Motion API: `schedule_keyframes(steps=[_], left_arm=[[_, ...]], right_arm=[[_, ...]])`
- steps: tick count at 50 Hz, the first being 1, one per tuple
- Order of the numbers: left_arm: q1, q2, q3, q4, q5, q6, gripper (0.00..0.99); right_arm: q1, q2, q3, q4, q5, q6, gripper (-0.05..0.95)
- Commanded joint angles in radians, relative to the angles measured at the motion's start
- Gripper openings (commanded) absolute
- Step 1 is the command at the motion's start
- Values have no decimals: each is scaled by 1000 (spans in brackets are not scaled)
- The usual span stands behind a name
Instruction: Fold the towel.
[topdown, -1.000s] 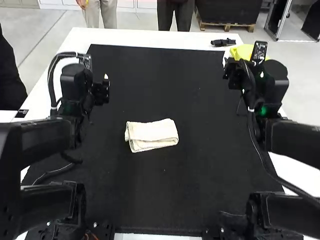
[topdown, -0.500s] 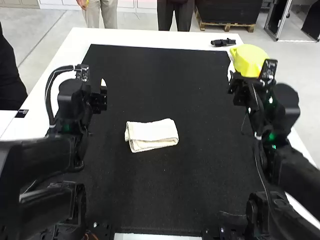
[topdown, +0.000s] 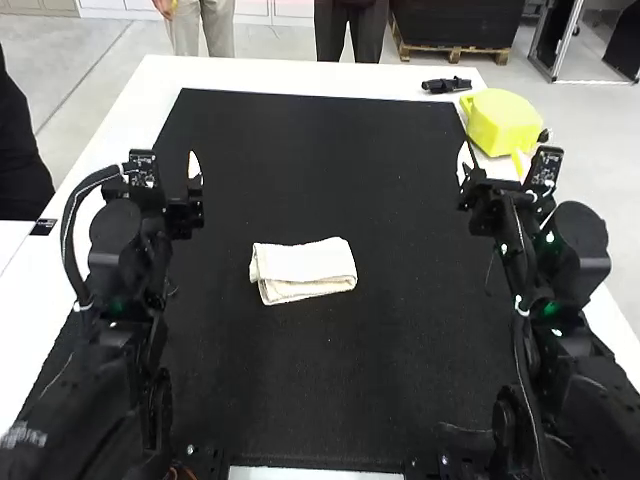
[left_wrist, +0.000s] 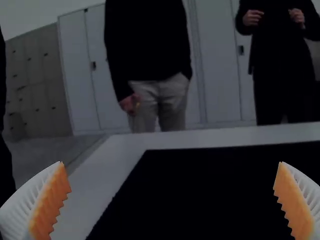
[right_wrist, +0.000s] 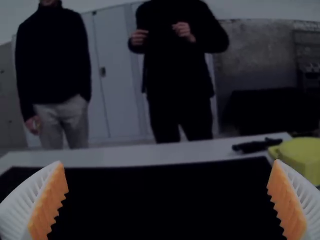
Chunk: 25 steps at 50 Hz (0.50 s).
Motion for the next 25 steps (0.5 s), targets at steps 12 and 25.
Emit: schedule_keyframes(steps=[12, 25], left_arm=[[-6, -336, -7, -201, 10, 12, 961], [-7, -380, -7, -260, 12, 13, 961]], right_arm=[[-21, -28, -12, 22, -20, -1, 921], [-71, -91, -50, 32, -26, -40, 921]])
